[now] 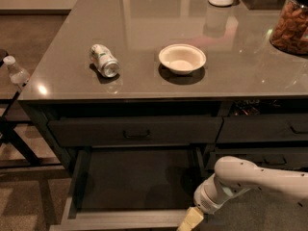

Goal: Open middle drawer

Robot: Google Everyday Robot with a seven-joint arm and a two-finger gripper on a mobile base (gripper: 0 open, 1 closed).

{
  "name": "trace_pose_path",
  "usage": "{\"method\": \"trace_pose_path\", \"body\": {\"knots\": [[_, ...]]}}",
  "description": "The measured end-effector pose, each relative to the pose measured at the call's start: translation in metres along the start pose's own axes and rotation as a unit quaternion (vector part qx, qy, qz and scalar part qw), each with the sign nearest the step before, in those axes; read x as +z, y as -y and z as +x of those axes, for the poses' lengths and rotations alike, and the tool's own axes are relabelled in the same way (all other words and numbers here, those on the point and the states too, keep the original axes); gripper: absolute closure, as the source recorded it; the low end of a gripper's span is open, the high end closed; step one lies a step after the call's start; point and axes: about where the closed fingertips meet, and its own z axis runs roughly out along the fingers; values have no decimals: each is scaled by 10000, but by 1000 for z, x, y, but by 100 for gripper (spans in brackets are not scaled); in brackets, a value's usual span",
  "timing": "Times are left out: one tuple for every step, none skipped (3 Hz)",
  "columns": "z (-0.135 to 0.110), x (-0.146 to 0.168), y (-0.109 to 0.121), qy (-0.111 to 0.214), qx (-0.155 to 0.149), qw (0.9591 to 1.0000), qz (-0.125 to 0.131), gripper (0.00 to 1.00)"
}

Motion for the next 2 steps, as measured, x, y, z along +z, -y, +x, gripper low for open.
{"method": "trace_pose_path", "body": {"knots": [[-13,-31,-1,213,-62,9992,322,0],[-15,-37,0,223,-81,9990,381,0]]}}
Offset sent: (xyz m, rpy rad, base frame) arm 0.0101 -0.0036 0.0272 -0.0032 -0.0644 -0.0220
